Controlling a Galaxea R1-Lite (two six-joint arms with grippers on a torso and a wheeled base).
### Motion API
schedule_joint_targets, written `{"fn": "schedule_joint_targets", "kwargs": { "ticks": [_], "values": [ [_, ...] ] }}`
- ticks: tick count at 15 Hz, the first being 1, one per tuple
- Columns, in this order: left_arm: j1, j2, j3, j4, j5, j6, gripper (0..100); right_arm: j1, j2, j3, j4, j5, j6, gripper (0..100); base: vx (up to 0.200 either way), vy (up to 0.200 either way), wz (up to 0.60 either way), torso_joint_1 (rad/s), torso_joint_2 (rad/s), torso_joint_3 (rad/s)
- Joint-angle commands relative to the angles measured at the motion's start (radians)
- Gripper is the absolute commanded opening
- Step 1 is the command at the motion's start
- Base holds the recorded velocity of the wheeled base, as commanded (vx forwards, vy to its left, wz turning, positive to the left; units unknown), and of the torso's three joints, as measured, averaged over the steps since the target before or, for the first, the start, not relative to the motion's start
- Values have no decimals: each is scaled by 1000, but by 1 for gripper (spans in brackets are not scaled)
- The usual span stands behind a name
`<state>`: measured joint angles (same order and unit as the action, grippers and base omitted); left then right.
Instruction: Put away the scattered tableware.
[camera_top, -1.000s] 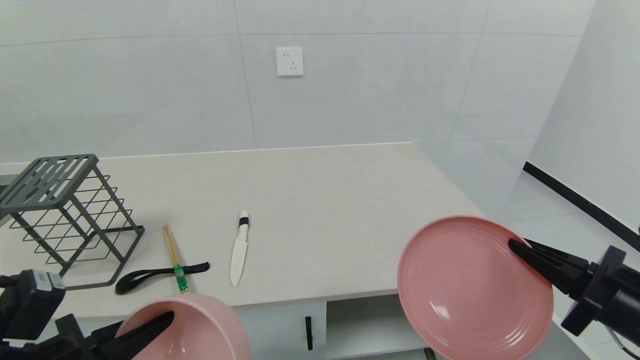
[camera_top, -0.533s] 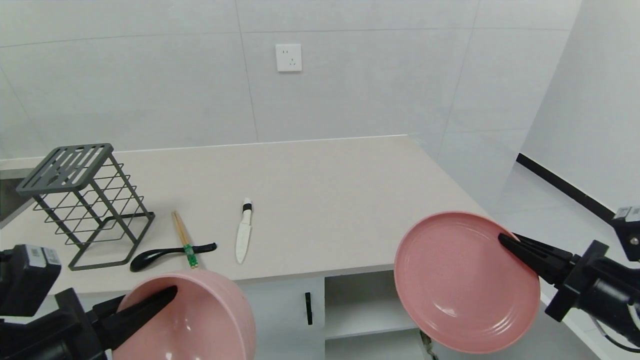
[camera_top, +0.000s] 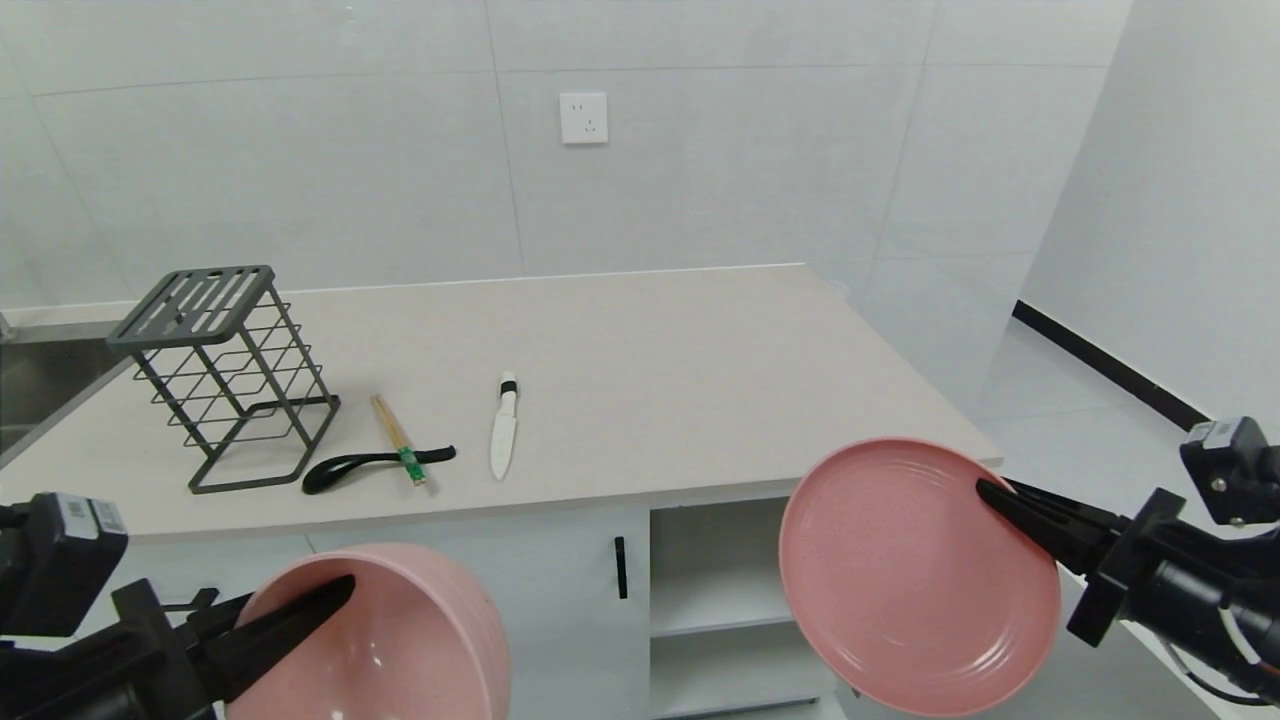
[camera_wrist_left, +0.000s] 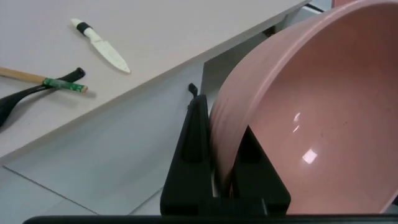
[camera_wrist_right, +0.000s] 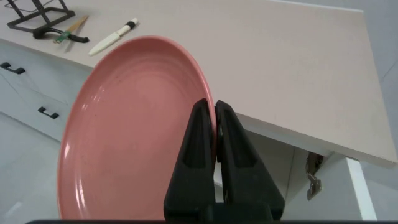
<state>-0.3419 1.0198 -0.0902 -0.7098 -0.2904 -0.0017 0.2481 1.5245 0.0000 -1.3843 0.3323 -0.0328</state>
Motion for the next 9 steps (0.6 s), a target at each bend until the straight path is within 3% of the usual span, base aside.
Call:
{"fn": "schedule_joint_targets", "kwargs": {
  "ticks": [1,7,9],
  "values": [
    [6,-1,-2,0,1,-1,0,-1,0,0,-1,-1,-1,0,0,0,0,0,0,0],
    [31,-9,-5,0,2,8,0,-1,-12,0,-1,-3,-1,0,0,0,0,-195,440,224],
    [95,-21,-13,12,-3,34,0,-3,-26,0,1,-3,-1,0,0,0,0,-232,520,283]
  ]
}}
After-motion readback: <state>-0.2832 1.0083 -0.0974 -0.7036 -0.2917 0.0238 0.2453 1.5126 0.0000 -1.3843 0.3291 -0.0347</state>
